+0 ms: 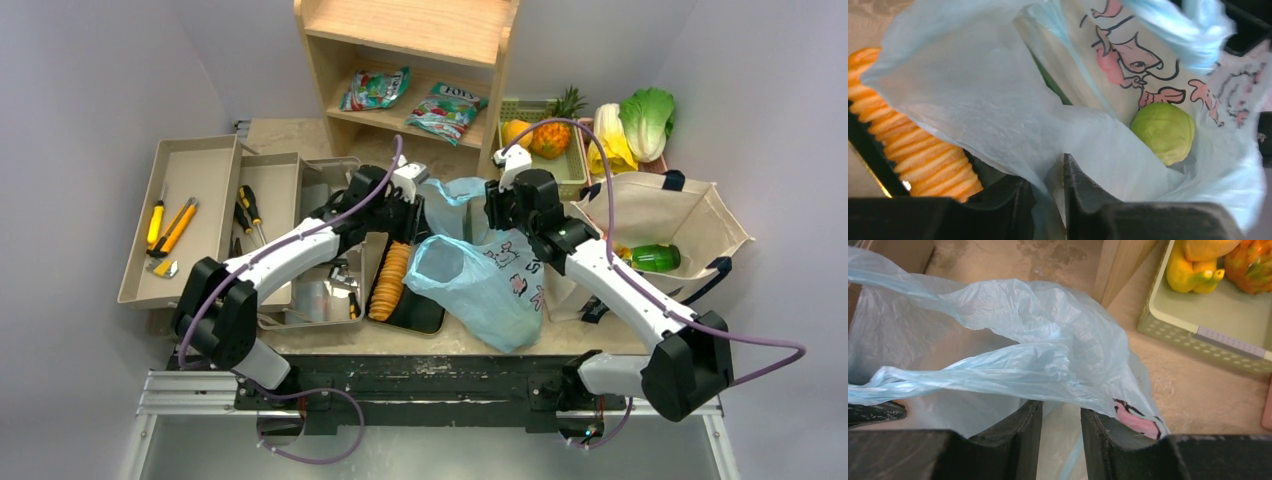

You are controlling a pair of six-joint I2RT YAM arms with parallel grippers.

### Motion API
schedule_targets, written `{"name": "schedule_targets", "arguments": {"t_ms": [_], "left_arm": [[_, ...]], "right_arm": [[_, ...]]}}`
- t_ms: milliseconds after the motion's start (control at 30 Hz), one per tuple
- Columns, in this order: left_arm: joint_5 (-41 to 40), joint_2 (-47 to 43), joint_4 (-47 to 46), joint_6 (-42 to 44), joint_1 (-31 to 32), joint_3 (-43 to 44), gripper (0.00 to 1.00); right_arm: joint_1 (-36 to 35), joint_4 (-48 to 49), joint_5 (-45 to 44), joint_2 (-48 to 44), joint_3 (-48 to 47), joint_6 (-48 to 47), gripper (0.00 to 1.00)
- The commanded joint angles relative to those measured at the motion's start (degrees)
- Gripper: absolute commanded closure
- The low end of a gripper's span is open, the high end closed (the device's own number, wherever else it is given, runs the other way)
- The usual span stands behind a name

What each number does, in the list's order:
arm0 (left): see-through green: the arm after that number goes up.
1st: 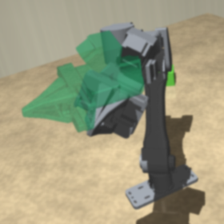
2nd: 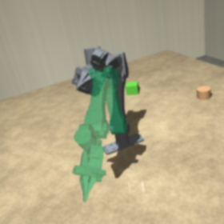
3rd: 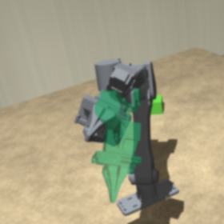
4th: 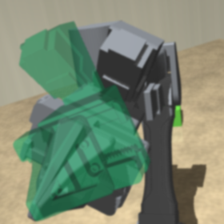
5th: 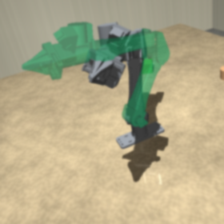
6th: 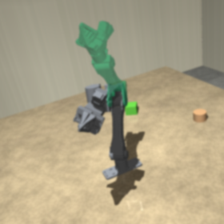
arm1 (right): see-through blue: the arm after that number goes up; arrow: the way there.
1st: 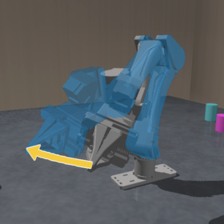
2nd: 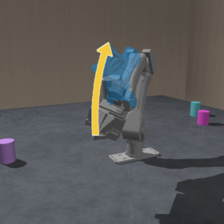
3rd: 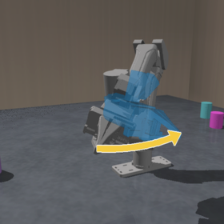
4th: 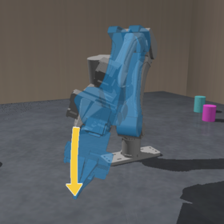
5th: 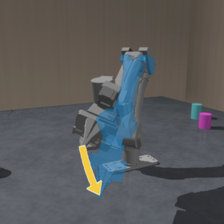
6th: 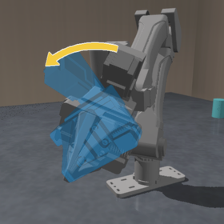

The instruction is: Untie the knot of the grocery bags and take out the mixed food

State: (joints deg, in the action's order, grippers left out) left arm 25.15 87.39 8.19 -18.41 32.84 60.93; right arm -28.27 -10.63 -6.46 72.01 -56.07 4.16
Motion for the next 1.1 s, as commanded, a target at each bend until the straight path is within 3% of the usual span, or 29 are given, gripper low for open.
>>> {"name": "schedule_targets", "arguments": {"t_ms": [0, 33, 67, 333, 533, 933, 1067], "left_arm": [[2.0, -1.0, -1.2, 3.9, 3.2, 4.8, 0.91], [2.1, -1.3, -0.5, 4.6, 3.9, 5.2, 0.99], [2.1, -1.9, 0.0, 4.9, 4.5, 5.3, 1.0], [2.0, -7.4, -1.9, 6.9, 9.0, 4.7, 1.0], [1.4, -8.4, -1.5, 8.1, 10.2, 3.0, 1.0], [0.7, -12.2, 0.2, 9.7, 7.3, -2.7, 1.0], [1.2, -12.5, 0.5, 10.3, 6.8, -2.9, 1.0]], "right_arm": [[1.8, 1.0, 3.5, 0.6, 2.5, 6.8, 0.67], [2.2, 1.5, 5.3, 0.6, 3.1, 8.5, 0.66], [2.4, 2.0, 6.8, 0.7, 3.6, 9.7, 0.66], [2.4, 5.2, 7.9, 4.9, 5.5, 11.5, 0.6], [2.0, 9.0, 12.4, 10.5, 3.2, 13.1, 0.72], [-2.1, 10.3, 14.1, 15.8, 1.1, 14.3, 0.46], [-3.2, 11.6, 9.2, 19.1, 0.1, 14.3, 0.45]]}}
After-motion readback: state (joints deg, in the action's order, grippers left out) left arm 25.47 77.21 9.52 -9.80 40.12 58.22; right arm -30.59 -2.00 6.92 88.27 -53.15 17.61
